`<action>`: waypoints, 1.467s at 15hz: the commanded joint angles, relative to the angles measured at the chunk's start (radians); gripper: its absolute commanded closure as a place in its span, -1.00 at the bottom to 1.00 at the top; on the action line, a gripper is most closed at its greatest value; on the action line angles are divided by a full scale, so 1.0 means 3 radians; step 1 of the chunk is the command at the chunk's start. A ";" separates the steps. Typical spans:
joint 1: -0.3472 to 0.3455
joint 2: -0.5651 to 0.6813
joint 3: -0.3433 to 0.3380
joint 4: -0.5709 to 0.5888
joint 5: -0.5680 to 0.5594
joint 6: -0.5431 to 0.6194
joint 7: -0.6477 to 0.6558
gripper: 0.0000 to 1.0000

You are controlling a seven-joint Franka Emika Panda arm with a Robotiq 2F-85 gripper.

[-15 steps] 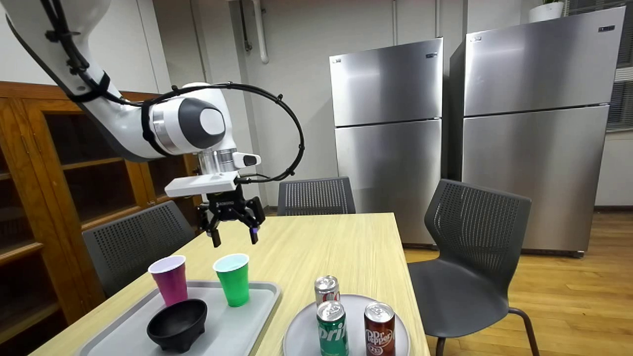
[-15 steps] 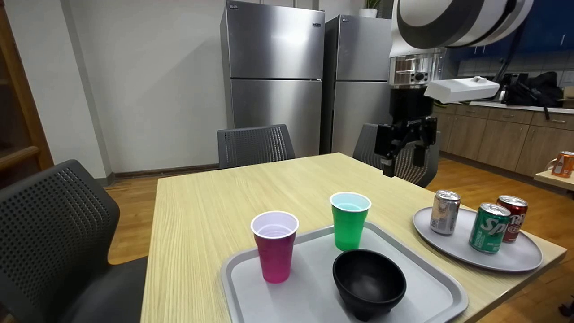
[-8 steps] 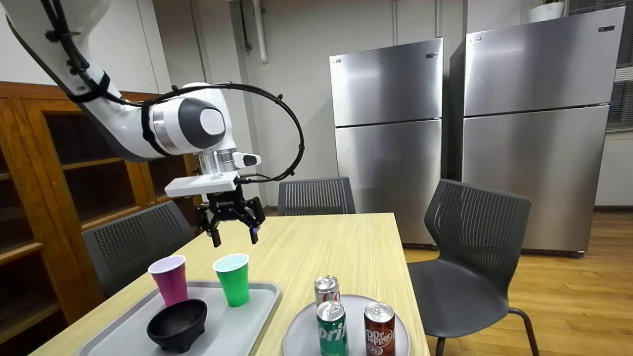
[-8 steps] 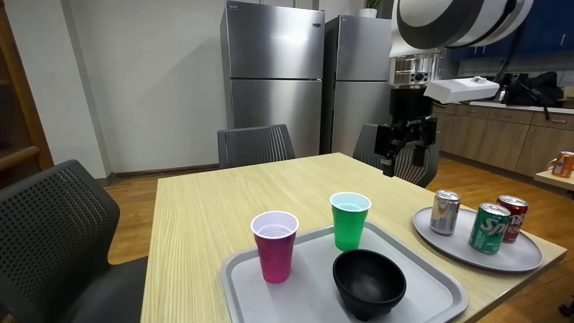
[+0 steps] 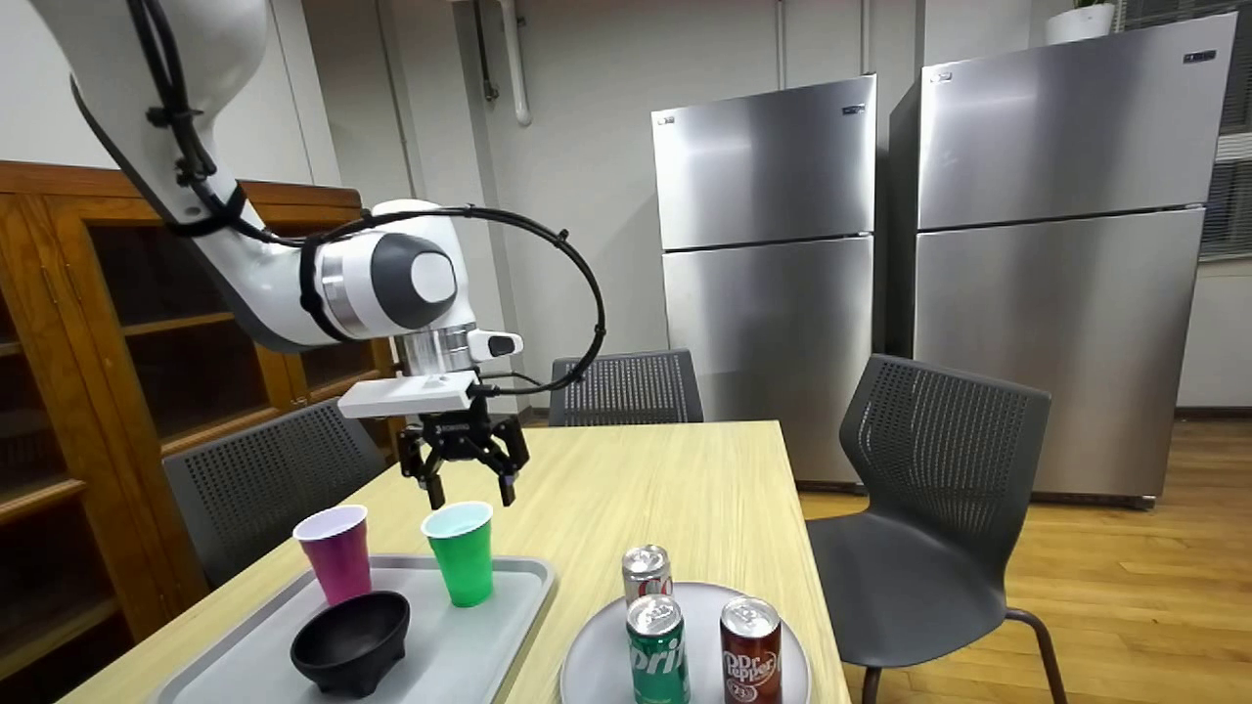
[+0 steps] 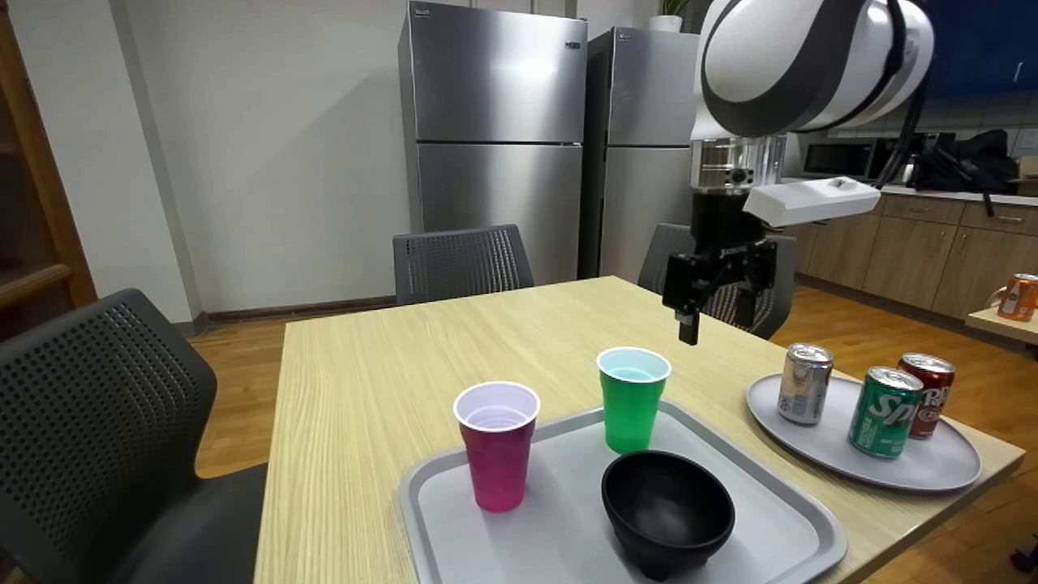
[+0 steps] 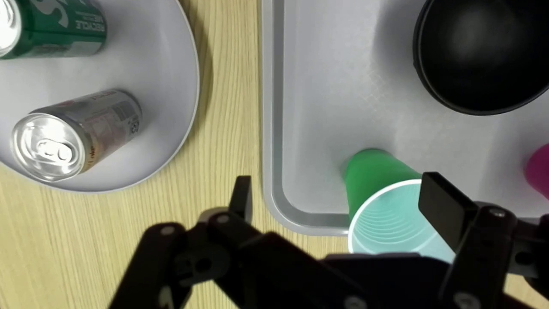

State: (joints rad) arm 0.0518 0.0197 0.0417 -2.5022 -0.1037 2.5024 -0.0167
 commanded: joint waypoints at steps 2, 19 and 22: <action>0.0046 0.0382 0.0033 0.0225 -0.0022 0.0177 0.0141 -1.00; 0.0133 0.1079 0.0017 0.0821 0.0009 0.0318 0.0086 -1.00; 0.0139 0.1054 0.0030 0.0805 0.0002 0.0293 0.0035 -1.00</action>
State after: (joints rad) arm 0.0853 0.3350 0.0435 -2.2763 -0.1023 2.6002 -0.0094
